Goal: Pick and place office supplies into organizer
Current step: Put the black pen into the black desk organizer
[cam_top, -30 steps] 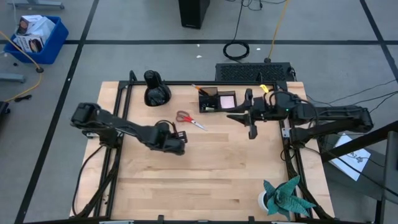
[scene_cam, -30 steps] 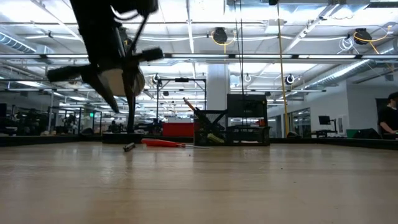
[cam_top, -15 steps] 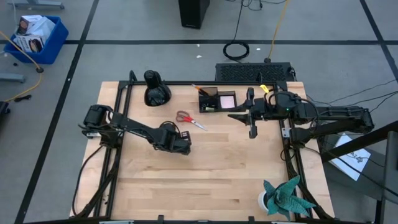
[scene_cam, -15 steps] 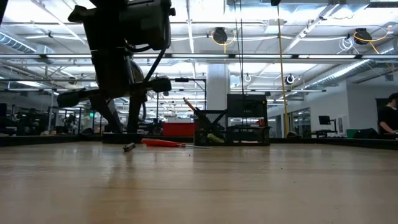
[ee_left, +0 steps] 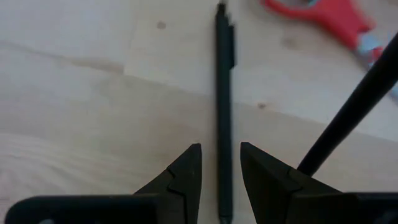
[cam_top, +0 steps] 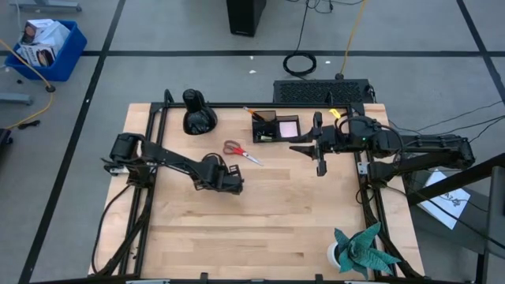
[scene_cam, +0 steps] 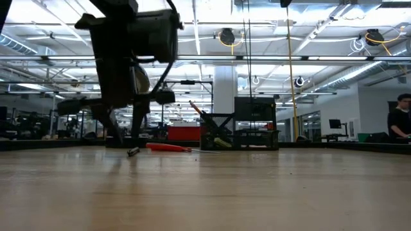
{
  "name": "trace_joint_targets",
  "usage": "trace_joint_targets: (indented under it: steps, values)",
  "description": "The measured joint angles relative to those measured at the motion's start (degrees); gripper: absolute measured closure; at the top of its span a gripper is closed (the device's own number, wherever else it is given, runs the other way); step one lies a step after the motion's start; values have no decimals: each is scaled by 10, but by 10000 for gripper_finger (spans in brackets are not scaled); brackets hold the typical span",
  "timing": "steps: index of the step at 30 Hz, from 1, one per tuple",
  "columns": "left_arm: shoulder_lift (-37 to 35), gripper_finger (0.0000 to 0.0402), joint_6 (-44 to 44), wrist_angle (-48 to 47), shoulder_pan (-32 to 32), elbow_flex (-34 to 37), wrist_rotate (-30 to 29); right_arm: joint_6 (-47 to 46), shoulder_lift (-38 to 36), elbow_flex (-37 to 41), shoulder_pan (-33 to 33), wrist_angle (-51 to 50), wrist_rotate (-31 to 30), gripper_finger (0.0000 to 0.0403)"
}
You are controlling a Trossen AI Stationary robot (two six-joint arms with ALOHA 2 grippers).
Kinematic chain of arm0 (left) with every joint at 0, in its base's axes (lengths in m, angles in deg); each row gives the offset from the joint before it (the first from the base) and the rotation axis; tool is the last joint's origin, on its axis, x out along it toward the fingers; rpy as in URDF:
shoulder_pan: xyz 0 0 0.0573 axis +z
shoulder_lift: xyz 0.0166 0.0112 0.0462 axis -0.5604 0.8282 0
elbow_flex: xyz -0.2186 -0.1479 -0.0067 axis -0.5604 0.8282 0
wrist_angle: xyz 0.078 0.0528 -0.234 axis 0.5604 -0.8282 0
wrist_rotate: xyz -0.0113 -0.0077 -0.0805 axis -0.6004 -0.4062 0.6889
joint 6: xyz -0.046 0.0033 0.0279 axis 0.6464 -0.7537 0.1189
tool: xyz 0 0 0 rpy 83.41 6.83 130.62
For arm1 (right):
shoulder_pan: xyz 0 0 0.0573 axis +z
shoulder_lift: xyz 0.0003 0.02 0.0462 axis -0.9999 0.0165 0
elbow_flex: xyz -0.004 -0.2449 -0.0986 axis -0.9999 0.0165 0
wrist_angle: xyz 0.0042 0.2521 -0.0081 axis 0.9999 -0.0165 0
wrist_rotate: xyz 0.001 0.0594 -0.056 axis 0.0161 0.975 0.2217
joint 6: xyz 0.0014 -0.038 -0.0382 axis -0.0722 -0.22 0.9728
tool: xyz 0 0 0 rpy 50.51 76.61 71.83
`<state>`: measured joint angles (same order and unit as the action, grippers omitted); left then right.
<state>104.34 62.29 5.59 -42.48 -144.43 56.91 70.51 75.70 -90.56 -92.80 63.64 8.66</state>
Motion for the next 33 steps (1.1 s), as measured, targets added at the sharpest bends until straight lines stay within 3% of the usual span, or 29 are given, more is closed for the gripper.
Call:
trace_joint_targets:
  steps: [23,33]
  values:
    - [60,291,-45,62,-8,-2,19,22,0,0,0,-7,-1,332]
    - [61,389,-89,72,-19,-1,3,22,0,0,0,-6,-2,332]
